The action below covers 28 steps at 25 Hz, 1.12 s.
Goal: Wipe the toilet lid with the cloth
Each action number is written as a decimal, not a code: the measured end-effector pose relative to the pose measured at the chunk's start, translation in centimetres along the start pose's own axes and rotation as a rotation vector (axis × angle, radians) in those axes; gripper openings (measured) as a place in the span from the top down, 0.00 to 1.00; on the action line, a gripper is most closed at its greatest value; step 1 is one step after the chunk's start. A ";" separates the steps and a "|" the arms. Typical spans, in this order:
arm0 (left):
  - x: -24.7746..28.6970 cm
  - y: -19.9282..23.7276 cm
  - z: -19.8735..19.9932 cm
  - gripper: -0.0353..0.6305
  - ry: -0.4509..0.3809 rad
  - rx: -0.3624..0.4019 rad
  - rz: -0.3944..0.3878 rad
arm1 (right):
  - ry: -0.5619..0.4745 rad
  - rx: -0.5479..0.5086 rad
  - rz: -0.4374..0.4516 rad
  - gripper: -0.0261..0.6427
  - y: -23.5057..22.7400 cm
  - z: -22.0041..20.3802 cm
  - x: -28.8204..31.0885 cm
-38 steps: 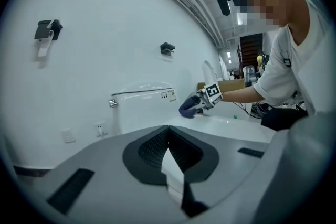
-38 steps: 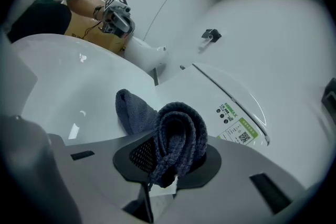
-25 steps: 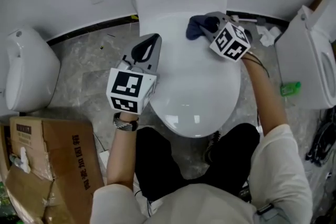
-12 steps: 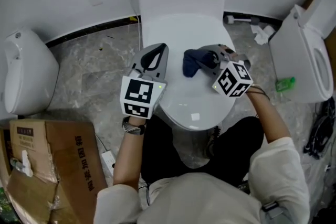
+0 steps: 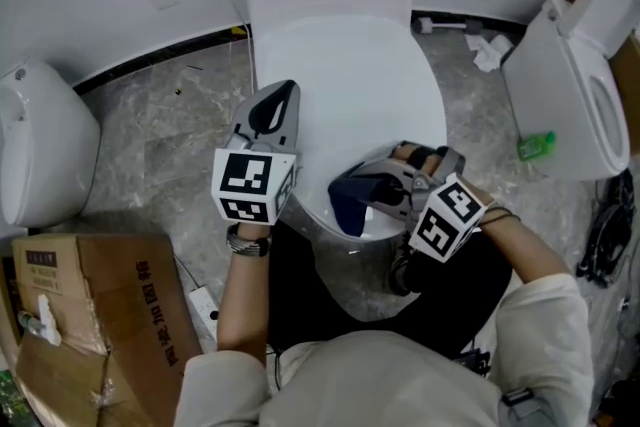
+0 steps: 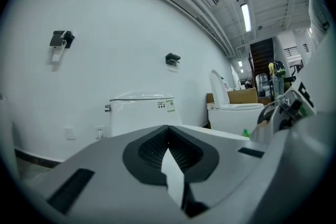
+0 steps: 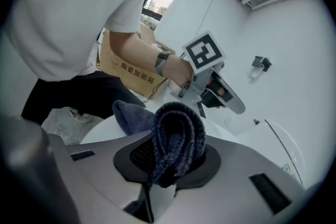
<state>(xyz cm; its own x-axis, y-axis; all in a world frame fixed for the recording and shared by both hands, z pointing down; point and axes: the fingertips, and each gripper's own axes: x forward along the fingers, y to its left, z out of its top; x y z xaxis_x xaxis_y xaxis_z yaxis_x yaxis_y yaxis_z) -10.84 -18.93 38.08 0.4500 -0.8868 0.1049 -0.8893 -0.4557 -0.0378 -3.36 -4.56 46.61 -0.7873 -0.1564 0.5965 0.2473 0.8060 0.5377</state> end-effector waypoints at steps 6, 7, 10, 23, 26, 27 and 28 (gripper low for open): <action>-1.3 0.8 -0.9 0.94 0.027 -0.005 0.035 | -0.079 -0.013 0.055 0.84 1.9 2.2 1.1; -1.4 0.9 -0.9 0.95 0.027 -0.002 0.038 | -0.081 -0.027 0.058 0.84 1.9 2.4 1.3; -1.8 1.7 -0.6 0.95 0.022 -0.004 0.053 | -0.087 -0.039 0.034 0.84 0.8 2.5 2.4; -3.5 4.6 -0.4 0.95 0.029 0.006 0.108 | 0.097 0.227 -0.275 0.84 -19.4 -9.8 5.3; -4.1 4.6 -1.0 0.95 0.038 0.003 0.113 | 0.161 0.340 -0.367 0.84 -24.1 -13.7 5.5; -4.4 4.6 -1.2 0.95 0.042 0.003 0.115 | 0.186 0.359 -0.397 0.84 -25.5 -14.6 5.7; -4.6 4.7 -1.4 0.95 0.046 0.002 0.118 | 0.213 0.363 -0.422 0.84 -26.7 -15.3 5.9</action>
<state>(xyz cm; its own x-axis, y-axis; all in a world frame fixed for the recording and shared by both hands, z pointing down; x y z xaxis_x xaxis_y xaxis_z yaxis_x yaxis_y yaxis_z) -17.17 -16.91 38.79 0.3377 -0.9300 0.1450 -0.9358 -0.3483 -0.0548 -5.97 -35.78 44.88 -0.6357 -0.5866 0.5018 -0.3010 0.7870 0.5386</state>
